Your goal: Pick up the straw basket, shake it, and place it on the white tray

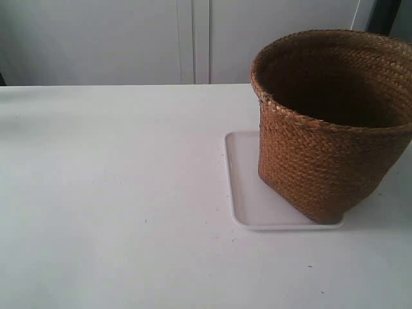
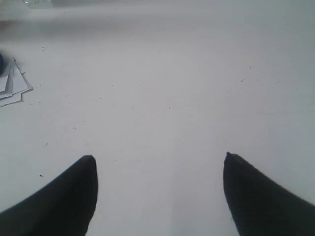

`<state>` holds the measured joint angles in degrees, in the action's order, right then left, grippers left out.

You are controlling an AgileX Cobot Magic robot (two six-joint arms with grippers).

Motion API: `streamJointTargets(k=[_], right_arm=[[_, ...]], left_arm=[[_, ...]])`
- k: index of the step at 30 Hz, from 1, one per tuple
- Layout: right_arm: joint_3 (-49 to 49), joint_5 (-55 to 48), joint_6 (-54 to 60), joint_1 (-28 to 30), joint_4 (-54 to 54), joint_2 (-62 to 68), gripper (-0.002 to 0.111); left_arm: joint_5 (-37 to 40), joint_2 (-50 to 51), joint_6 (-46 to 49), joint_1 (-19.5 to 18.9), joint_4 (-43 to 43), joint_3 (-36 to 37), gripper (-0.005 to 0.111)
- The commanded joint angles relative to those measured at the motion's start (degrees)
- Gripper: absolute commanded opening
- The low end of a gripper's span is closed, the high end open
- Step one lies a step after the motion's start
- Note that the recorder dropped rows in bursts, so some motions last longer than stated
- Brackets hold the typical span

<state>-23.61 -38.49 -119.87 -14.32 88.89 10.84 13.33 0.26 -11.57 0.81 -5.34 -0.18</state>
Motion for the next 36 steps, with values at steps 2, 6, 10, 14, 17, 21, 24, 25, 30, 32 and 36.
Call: streamJointTargets(k=[2, 6, 10, 14, 17, 21, 24, 25, 30, 32, 36], right_arm=[[0.23, -0.19, 0.61, 0.54, 0.58, -0.19, 0.039], [0.23, -0.19, 0.61, 0.54, 0.58, -0.19, 0.039], [0.23, 0.19, 4.21, 0.54, -4.38, -0.32, 0.039], [0.75, 7.43, 7.83, -1.29, -29.10, -0.79, 0.039], [2.58, 16.25, 16.66, -4.26, -45.29, -1.02, 0.039], [9.94, 41.52, 31.06, -7.44, -62.16, -1.02, 0.039], [16.96, 59.80, 35.11, -8.57, -58.55, -1.64, 0.039], [18.60, 61.60, 36.44, -8.57, -57.75, -2.44, 0.039], [23.61, 60.22, 42.02, -8.57, -58.55, -6.79, 0.039], [23.61, 56.84, 41.91, -8.57, -59.93, -8.60, 0.039], [23.61, 55.15, 36.91, -8.57, -59.93, -9.39, 0.039]], left_arm=[[0.22, -0.26, 0.06, -0.11, -0.09, 0.18, 0.074], [0.22, -0.26, 0.06, -0.11, -0.09, 0.18, 0.074], [0.22, -0.26, 0.06, -0.11, -0.09, 0.18, 0.074], [0.11, -0.26, 0.05, -0.11, -0.09, 0.18, 0.074], [0.11, -0.26, 0.05, -0.11, -0.09, 0.18, 0.074], [0.11, -0.26, 0.05, -0.11, -0.09, 0.18, 0.074], [0.11, -0.26, 0.05, -0.11, -0.09, 0.18, 0.074], [0.11, -0.26, 0.05, -0.11, -0.09, 0.18, 0.074], [0.00, -0.26, 0.05, -0.11, -0.09, 0.18, 0.074], [0.00, -0.26, 0.05, -0.11, -0.09, 0.18, 0.074], [0.00, -0.26, 0.05, -0.11, -0.09, 0.18, 0.074]])
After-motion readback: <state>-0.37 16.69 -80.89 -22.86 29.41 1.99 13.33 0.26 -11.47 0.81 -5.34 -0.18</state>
